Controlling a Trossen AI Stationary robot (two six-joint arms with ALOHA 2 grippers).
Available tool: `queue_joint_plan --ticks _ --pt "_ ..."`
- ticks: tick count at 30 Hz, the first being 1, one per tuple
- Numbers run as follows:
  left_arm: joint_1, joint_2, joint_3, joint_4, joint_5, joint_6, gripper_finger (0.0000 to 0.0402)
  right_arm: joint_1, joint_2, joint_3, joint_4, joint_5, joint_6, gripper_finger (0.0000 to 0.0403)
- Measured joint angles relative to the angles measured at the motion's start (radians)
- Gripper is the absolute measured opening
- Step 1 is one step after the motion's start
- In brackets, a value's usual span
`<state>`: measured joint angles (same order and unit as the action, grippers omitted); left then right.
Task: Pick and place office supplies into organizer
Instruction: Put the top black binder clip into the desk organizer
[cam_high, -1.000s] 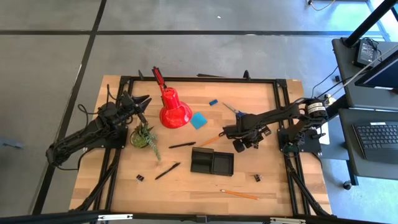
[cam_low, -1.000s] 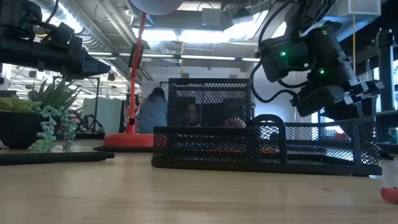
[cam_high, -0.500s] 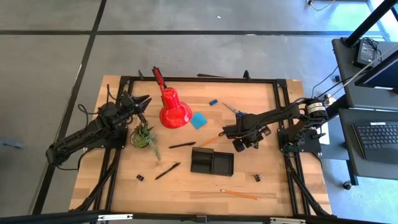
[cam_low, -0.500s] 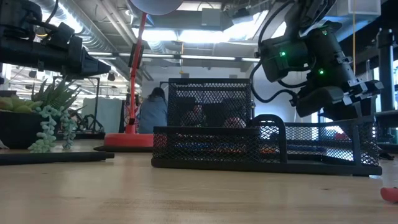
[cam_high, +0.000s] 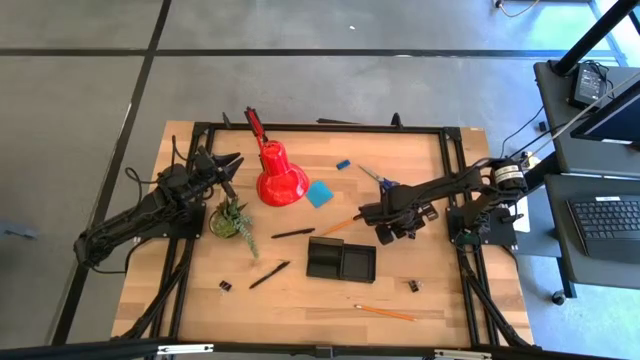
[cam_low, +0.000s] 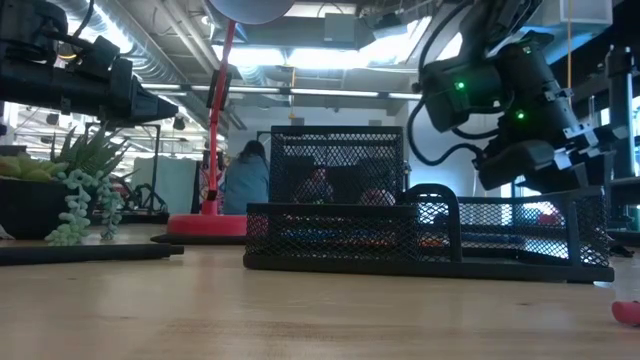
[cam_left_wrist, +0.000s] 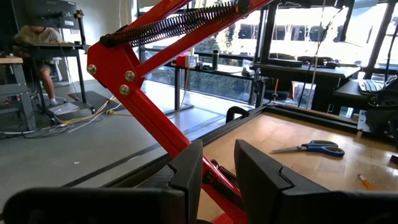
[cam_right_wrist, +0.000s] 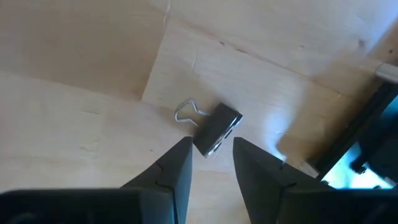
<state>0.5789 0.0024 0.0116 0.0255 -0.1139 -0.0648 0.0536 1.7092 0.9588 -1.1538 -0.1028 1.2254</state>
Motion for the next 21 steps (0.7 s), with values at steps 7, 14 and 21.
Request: queue_joint_plan --ticks 7,14,21 --pt "0.000 0.000 0.000 0.000 0.000 0.000 0.0088 0.020 0.000 0.000 0.001 0.013 0.006 0.0120" --pt "0.000 0.000 0.000 0.000 0.000 0.000 0.0088 0.019 0.027 0.000 0.007 0.016 0.006 0.0120" --pt "0.000 0.000 0.000 0.000 0.000 0.000 0.0088 0.019 0.072 -0.001 0.010 0.015 -0.009 0.0120"
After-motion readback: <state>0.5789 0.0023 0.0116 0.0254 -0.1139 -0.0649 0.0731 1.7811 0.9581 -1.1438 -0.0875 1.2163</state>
